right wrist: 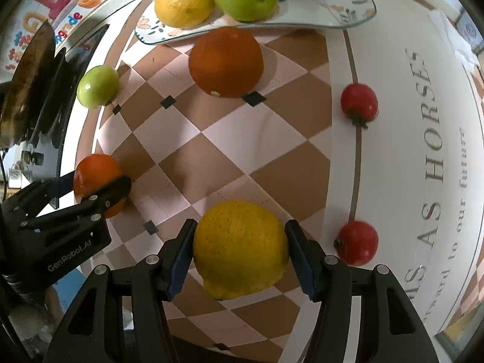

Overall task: Organize fruits
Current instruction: 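Lower the orange onto the plate with the left tool while the right tool places the lemon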

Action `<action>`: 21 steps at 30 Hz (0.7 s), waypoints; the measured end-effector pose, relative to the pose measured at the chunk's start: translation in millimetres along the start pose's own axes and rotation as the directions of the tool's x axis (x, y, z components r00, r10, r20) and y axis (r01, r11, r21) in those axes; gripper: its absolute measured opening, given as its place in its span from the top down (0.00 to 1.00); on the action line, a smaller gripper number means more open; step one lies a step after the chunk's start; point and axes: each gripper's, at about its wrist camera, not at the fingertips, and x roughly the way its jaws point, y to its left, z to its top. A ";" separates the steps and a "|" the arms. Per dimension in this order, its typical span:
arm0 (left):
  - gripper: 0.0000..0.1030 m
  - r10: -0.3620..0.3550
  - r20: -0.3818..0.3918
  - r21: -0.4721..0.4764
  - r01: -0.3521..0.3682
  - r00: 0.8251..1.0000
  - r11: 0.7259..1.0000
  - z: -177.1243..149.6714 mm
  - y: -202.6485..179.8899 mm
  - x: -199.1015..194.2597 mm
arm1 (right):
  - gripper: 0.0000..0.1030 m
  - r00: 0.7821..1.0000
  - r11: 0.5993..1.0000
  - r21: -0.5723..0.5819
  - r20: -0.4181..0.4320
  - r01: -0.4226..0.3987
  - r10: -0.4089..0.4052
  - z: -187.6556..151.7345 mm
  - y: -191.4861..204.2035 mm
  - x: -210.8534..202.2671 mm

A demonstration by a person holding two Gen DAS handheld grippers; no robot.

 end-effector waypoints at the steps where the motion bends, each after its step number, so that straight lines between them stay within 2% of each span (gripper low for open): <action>1: 0.39 0.001 -0.003 -0.001 -0.001 1.000 1.000 2.6 -0.9 -0.2 | 0.40 1.000 1.000 0.003 0.002 -0.004 0.004 -0.5 -0.6 0.4; 6: 0.39 -0.030 -0.004 -0.010 0.029 1.000 1.000 10.9 -4.9 -11.1 | 0.40 0.999 0.999 -0.031 0.033 0.019 -0.018 -3.4 1.9 -1.9; 11: 0.39 -0.077 0.057 -0.016 0.078 0.995 0.997 31.7 -10.0 -47.5 | 0.41 0.995 0.999 -0.021 0.097 -0.028 0.030 -3.8 -5.7 -26.5; 14: 0.39 -0.131 0.105 -0.030 0.135 0.986 0.990 56.2 -9.5 -76.4 | 0.41 0.987 0.997 -0.001 0.144 -0.072 0.072 7.2 -12.3 -49.4; 17: 0.39 -0.177 0.147 -0.047 0.185 0.973 0.982 94.6 -5.7 -101.0 | 0.41 0.972 0.993 0.024 0.207 -0.115 0.108 29.5 -25.2 -80.1; 21: 0.39 -0.161 0.172 -0.061 0.174 0.972 0.983 145.7 2.6 -107.4 | 0.41 0.952 0.989 0.066 0.287 -0.130 0.106 74.0 -50.5 -113.4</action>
